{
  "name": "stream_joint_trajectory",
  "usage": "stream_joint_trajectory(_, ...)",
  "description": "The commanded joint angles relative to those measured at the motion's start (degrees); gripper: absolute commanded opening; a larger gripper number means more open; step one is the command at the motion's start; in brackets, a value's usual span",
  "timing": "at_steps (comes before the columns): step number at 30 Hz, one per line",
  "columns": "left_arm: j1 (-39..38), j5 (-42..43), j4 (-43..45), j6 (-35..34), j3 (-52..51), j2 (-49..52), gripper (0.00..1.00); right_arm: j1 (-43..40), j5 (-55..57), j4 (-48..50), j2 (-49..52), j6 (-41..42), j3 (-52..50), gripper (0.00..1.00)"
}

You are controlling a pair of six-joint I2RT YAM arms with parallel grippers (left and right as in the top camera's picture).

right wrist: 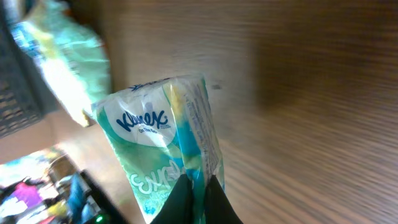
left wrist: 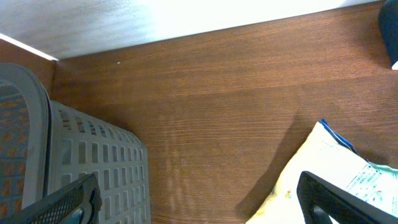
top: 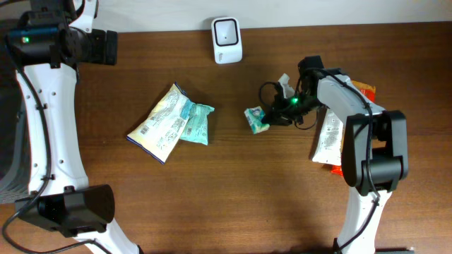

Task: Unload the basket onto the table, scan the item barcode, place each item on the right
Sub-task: 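Lift tissue pack with right gripper to the barcode scanner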

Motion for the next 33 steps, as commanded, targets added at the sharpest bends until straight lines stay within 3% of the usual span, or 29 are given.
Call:
stream_joint_trajectory(1,0.15,0.20,0.09,0.87,0.37,-0.24,0.99,0.24,-10.19,-0.07,-0.13,-5.11,-0.20,0.04)
stream_joint_trajectory(7,0.15,0.17,0.07,0.87,0.37,-0.24,0.99,-1.55,-25.81,0.83,-0.13,-9.70,-0.20,0.04)
stream_joint_trajectory(16,0.09,0.20,0.07,0.87,0.37,-0.24,0.99,-2.95,-35.34,2.12,-0.76,-11.21,-0.20,0.04)
stream_joint_trajectory(20,0.15,0.20,0.07,0.90,0.37,-0.24,0.99,-3.10,-35.69,1.66,-6.36,-10.93,1.44,0.04)
stream_joint_trajectory(22,0.13,0.20,0.07,0.87,0.37,-0.24,0.99,-2.54,-24.74,1.18,-9.92,-4.09,5.40,0.04)
stream_joint_trajectory(24,0.15,0.17,0.07,0.87,0.37,-0.24,0.99,1.64,-2.60,-2.73,-12.74,1.60,15.72,0.04)
stream_joint_trajectory(25,0.15,0.20,0.07,0.87,0.37,-0.24,0.99,5.38,14.80,-4.55,-12.72,4.15,22.60,0.04)
stream_joint_trajectory(27,0.15,0.17,0.07,0.90,0.37,-0.24,0.99,13.97,48.35,2.99,-12.66,4.72,26.84,0.04)
stream_joint_trajectory(30,0.15,0.20,0.07,0.87,0.37,-0.24,0.99,20.00,70.82,17.75,-8.74,-3.48,26.77,0.04)
stream_joint_trajectory(31,0.15,0.20,0.07,0.87,0.37,-0.24,0.99,21.44,75.80,28.50,-4.31,-12.00,26.77,0.04)
stream_joint_trajectory(33,0.15,0.20,0.07,0.87,0.37,-0.24,0.99,21.66,78.79,40.24,2.08,-21.62,26.77,0.04)
